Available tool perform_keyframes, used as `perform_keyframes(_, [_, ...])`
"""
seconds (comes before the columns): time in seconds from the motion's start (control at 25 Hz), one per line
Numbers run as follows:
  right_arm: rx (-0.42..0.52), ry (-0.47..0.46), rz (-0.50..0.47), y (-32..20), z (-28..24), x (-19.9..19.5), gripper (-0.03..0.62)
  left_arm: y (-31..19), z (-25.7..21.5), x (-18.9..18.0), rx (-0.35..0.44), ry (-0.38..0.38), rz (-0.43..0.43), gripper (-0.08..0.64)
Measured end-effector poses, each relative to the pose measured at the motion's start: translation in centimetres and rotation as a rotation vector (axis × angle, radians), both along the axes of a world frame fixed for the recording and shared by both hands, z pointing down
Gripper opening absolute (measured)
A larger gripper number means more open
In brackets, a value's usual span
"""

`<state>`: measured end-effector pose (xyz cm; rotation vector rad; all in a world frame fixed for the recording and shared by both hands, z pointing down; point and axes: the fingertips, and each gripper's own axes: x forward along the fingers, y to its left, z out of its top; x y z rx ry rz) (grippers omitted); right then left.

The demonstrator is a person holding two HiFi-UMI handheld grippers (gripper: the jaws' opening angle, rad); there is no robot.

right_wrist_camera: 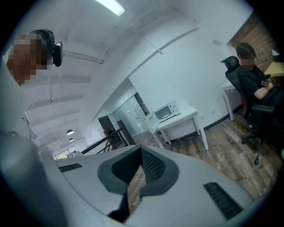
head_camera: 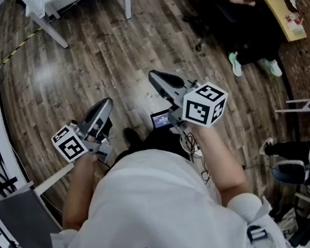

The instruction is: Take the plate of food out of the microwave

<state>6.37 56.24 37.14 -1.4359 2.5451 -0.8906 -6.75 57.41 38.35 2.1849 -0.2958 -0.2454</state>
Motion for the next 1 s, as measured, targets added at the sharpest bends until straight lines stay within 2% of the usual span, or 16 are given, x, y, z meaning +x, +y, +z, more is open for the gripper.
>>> perform_keyframes(0.24, [-0.015,-0.037,0.053,-1.4,-0.5,3.9,0.000,-0.6,-0.3,1.7,-0.001,0.012,-0.013,0.006])
perform_keyframes(0.44, [-0.003,0.008,0.015,-1.5,-0.9,6.1,0.000,-0.5,-0.3,4.3,-0.003,0.006,0.001,0.006])
perform_keyframes(0.6, [0.009,0.024,-0.033,-1.7,-0.9,6.0,0.002,-0.9,-1.0,6.0,0.009,0.011,0.018,0.006])
perform_keyframes(0.76, [0.009,0.055,-0.142,-1.4,-0.8,3.8,0.008,-2.2,-1.0,7.1,0.019,-0.013,0.009,0.006])
perform_keyframes(1.0, [-0.006,0.114,-0.372,0.0,-0.1,-1.0,0.008,-3.5,-0.8,10.4,0.089,-0.120,0.029,0.006])
